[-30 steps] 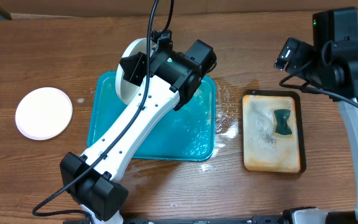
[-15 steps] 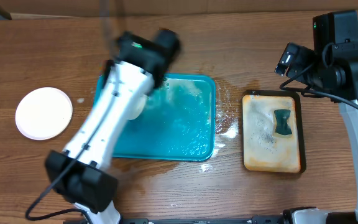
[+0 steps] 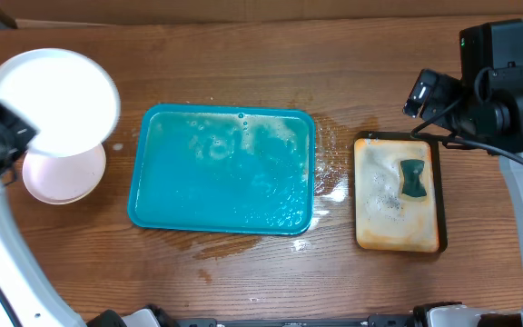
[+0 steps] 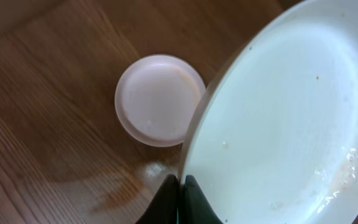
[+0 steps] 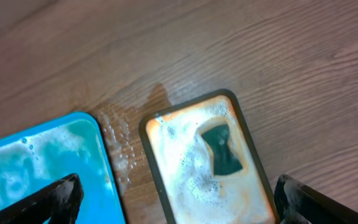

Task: Clean dirty plates on tray and stack at the side
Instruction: 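Carry the white plate left and lower it onto the plate stack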

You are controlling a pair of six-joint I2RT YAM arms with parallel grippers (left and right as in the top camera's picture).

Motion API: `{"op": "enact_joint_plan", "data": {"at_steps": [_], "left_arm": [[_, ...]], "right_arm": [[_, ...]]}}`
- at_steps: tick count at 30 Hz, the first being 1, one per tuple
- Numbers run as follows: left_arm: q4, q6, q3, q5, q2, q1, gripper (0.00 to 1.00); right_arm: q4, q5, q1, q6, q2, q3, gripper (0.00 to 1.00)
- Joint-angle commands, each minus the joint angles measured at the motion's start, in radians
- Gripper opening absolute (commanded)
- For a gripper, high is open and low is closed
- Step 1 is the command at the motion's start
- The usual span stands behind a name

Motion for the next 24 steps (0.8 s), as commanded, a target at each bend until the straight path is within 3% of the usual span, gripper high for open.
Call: {"op": "enact_joint_plan", "data": {"at_steps": [1, 12, 24], "left_arm": [[0.092, 0.048, -0.159, 0.246, 0.029, 0.141, 0.04], [0.401, 0.013, -0.566, 0.266, 0.123, 0.301, 0.04], [0.505, 0.014, -0.586, 0.271, 0.335, 0.326, 0.04]], "right_arm": [[-0.021, -0.015, -0.008, -0.026, -0.023, 0.012, 1.0], [-0.094, -0.057, -0.008, -0.082, -0.023, 0.012, 1.0], [-0.147, -0.061, -0.008, -0.082, -0.023, 0.012, 1.0]]}}
